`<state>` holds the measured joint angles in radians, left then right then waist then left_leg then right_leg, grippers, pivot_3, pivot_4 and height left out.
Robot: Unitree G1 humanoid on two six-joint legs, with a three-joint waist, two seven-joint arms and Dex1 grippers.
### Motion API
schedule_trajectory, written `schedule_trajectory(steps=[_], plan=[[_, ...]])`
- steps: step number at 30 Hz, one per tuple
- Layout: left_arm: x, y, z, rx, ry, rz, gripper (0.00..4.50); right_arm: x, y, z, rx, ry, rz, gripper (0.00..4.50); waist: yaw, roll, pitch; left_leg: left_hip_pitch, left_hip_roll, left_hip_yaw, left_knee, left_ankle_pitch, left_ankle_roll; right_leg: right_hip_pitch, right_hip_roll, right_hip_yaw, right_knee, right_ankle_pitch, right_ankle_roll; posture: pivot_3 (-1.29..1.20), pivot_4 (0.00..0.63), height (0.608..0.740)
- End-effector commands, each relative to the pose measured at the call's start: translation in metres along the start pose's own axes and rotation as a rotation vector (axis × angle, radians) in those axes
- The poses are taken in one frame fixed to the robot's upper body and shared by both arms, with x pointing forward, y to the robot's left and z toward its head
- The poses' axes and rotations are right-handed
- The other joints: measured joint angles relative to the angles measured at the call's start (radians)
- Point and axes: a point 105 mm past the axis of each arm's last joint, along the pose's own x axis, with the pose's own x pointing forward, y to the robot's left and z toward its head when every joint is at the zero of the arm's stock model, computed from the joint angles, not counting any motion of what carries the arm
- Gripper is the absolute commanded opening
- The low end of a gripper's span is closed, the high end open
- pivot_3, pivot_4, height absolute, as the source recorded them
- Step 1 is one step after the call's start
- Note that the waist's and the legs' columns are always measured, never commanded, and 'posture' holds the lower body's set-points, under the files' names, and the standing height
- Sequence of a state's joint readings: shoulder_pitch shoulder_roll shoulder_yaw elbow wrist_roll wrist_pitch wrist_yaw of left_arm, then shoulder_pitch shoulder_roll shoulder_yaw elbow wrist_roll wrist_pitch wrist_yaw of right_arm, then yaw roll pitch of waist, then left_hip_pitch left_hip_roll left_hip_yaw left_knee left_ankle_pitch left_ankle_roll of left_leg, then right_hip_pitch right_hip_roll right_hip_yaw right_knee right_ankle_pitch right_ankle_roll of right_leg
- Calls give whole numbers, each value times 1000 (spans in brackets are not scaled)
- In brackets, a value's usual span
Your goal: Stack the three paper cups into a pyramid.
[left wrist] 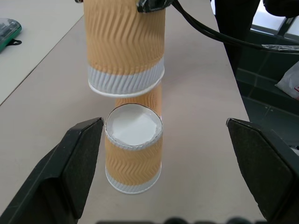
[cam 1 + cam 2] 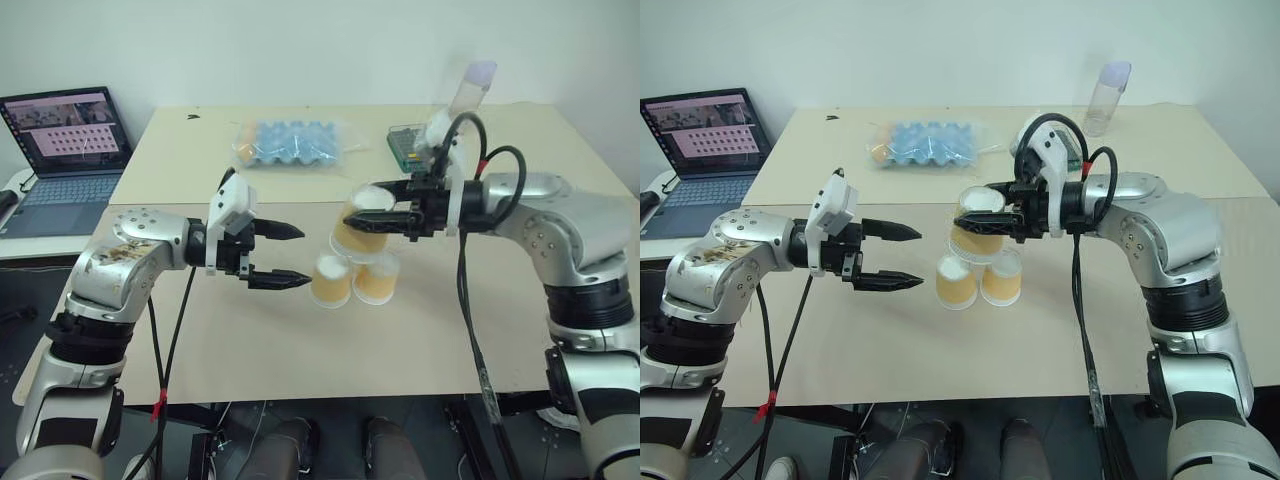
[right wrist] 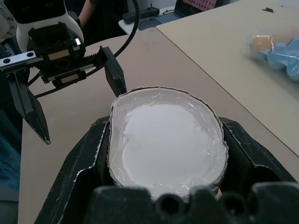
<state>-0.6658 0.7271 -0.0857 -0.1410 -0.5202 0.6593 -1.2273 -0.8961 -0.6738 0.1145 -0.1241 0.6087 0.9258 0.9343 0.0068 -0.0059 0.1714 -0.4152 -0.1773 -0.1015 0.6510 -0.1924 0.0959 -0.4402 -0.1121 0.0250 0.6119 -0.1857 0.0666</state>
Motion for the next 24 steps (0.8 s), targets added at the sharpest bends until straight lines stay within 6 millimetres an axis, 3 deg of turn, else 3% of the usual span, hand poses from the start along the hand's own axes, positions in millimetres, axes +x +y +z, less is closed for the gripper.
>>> schedule_trajectory(steps=[1,11,13,16,24], plan=[[-5,-1,11,36,-25,10,4500,1,4,-1,-48,14,9,2580,0,0,0,0,0,0,0,0,0,0,0,0,0,0,0,0,150,740],[-6,0,12,40,-26,14,4500,5,7,-15,-63,56,17,2580,-1,0,0,0,0,0,0,0,-1,0,0,0,0,0,0,0,150,740],[-6,0,12,40,-26,15,4500,5,6,-15,-62,55,13,3536,-1,0,0,0,0,0,0,0,-1,0,0,0,0,0,0,0,150,740],[-6,0,11,39,-25,17,4500,5,7,-14,-63,51,12,4433,0,0,0,0,0,0,0,0,-1,0,0,0,0,0,0,0,150,740],[-5,1,11,38,-25,18,4500,3,9,-6,-67,17,31,4485,-1,0,0,0,0,0,0,1,-2,0,0,0,0,0,0,0,150,740]])
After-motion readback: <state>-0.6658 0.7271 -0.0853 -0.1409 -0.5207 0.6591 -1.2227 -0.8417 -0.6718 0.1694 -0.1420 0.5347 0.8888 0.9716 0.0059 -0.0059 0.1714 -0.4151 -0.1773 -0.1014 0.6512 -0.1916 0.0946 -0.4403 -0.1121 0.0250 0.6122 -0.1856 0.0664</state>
